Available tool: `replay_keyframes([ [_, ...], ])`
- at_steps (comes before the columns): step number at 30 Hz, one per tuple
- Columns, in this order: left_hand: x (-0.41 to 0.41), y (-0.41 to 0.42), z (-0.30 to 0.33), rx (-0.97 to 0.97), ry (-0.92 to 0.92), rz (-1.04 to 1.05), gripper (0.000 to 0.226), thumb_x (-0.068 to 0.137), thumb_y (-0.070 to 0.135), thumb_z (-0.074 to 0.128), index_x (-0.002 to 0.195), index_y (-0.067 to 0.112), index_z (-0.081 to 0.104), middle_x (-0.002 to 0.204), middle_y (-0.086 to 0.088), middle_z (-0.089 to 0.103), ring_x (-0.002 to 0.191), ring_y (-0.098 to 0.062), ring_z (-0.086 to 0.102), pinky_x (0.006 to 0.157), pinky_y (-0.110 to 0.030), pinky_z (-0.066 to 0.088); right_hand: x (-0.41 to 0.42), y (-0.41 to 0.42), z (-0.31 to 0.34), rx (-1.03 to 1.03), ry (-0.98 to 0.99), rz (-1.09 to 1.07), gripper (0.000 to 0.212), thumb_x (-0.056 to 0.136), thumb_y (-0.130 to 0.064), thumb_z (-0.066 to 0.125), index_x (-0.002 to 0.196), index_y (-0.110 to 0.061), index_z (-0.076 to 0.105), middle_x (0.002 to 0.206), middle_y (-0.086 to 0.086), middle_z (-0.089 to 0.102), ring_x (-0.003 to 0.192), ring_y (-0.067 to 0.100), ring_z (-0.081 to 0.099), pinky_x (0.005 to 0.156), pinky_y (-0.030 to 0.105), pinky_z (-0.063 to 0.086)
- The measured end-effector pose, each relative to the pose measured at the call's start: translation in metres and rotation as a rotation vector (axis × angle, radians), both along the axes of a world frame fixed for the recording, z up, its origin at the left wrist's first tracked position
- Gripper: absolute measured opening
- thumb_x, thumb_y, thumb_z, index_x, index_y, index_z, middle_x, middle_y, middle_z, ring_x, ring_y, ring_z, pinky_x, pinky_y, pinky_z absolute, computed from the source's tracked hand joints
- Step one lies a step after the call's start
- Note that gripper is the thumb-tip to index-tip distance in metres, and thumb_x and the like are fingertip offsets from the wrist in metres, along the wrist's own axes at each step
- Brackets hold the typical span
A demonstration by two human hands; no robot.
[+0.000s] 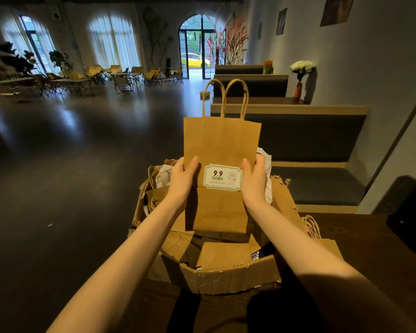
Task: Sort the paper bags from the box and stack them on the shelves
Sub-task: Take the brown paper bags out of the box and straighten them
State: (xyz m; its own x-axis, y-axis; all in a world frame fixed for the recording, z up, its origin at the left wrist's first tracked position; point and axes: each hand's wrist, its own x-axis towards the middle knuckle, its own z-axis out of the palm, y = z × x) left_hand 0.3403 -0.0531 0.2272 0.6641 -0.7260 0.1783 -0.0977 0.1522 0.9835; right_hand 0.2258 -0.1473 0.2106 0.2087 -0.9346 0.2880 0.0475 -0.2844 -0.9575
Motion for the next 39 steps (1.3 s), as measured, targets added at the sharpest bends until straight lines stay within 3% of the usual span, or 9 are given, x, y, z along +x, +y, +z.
replay_keyframes([
  [6,-0.005,-0.002,0.003,-0.002,-0.120,0.080,0.020,0.091,0.005,0.057,0.108,0.013,0.050,0.098,0.005,0.060,0.080,-0.001,0.059,0.059,-0.008,0.050,0.008,-0.005,-0.001,-0.005,0.074,0.002,0.018,0.099,-0.029,0.044,0.106,-0.014,0.037,0.085,-0.003,0.048,0.073,0.006,0.050,0.061,0.020,0.043],
  [9,-0.001,-0.001,0.005,-0.024,-0.085,0.091,0.022,0.092,0.003,0.054,0.113,0.010,0.051,0.103,0.001,0.061,0.087,-0.007,0.061,0.063,-0.013,0.053,-0.005,-0.030,-0.015,0.399,0.091,-0.010,0.026,0.100,-0.038,0.037,0.106,-0.013,0.045,0.076,-0.002,0.045,0.066,0.011,0.044,0.055,0.023,0.038],
  [12,0.001,0.000,0.007,-0.037,-0.037,0.063,0.021,0.092,0.001,0.054,0.111,0.009,0.051,0.097,0.002,0.062,0.080,-0.004,0.062,0.060,-0.012,0.053,-0.022,-0.030,-0.027,0.817,0.289,0.312,0.048,0.094,-0.060,0.033,0.092,-0.016,0.050,0.073,0.003,0.055,0.062,0.016,0.049,0.047,0.024,0.042],
  [15,0.002,0.000,0.009,-0.018,0.009,0.030,0.019,0.092,0.004,0.054,0.110,0.012,0.052,0.095,0.001,0.065,0.080,-0.007,0.065,0.060,-0.016,0.054,-0.022,-0.028,-0.035,0.974,0.125,0.544,0.070,0.089,-0.068,0.033,0.129,-0.014,0.050,0.120,0.013,0.063,0.116,0.031,0.056,0.096,0.044,0.044],
  [17,0.003,0.000,0.008,0.008,0.030,0.005,0.019,0.093,0.005,0.053,0.110,0.011,0.053,0.095,0.000,0.066,0.081,-0.010,0.066,0.062,-0.018,0.056,-0.017,-0.023,-0.028,0.999,-0.064,0.591,0.056,0.093,-0.059,0.038,0.125,-0.017,0.057,0.116,0.012,0.066,0.112,0.030,0.059,0.092,0.047,0.045],
  [23,0.013,0.001,0.003,0.024,0.072,0.078,0.020,0.094,0.005,0.052,0.114,0.005,0.053,0.097,-0.003,0.065,0.077,-0.009,0.065,0.056,-0.016,0.055,-0.009,-0.018,-0.009,0.675,-0.255,0.299,0.039,0.097,-0.014,0.051,0.134,-0.008,0.042,0.135,0.013,0.052,0.123,0.030,0.052,0.091,0.035,0.046],
  [28,0.022,0.002,-0.012,0.053,0.128,0.146,0.019,0.094,0.007,0.052,0.113,0.008,0.053,0.102,-0.008,0.066,0.081,-0.015,0.066,0.061,-0.022,0.056,-0.015,-0.027,0.009,0.312,-0.247,0.079,0.016,0.098,-0.018,0.048,0.096,-0.033,0.052,0.109,0.006,0.064,0.110,0.045,0.054,0.085,0.041,0.049],
  [32,0.029,0.001,-0.018,0.100,0.108,0.241,0.022,0.096,0.005,0.048,0.118,0.007,0.051,0.114,-0.011,0.063,0.094,-0.021,0.064,0.067,-0.026,0.053,-0.028,-0.035,0.017,0.022,-0.144,-0.033,0.010,0.101,-0.017,0.039,0.105,-0.018,0.049,0.105,-0.003,0.060,0.097,0.010,0.060,0.080,0.027,0.051],
  [39,0.022,-0.006,-0.016,0.155,0.168,0.193,0.024,0.098,0.007,0.043,0.122,0.006,0.046,0.110,-0.010,0.062,0.082,-0.017,0.062,0.059,-0.022,0.050,-0.020,-0.038,0.009,0.015,0.028,0.079,0.030,0.102,-0.013,0.035,0.124,-0.009,0.054,0.119,0.004,0.060,0.111,0.016,0.058,0.094,0.035,0.049],
])
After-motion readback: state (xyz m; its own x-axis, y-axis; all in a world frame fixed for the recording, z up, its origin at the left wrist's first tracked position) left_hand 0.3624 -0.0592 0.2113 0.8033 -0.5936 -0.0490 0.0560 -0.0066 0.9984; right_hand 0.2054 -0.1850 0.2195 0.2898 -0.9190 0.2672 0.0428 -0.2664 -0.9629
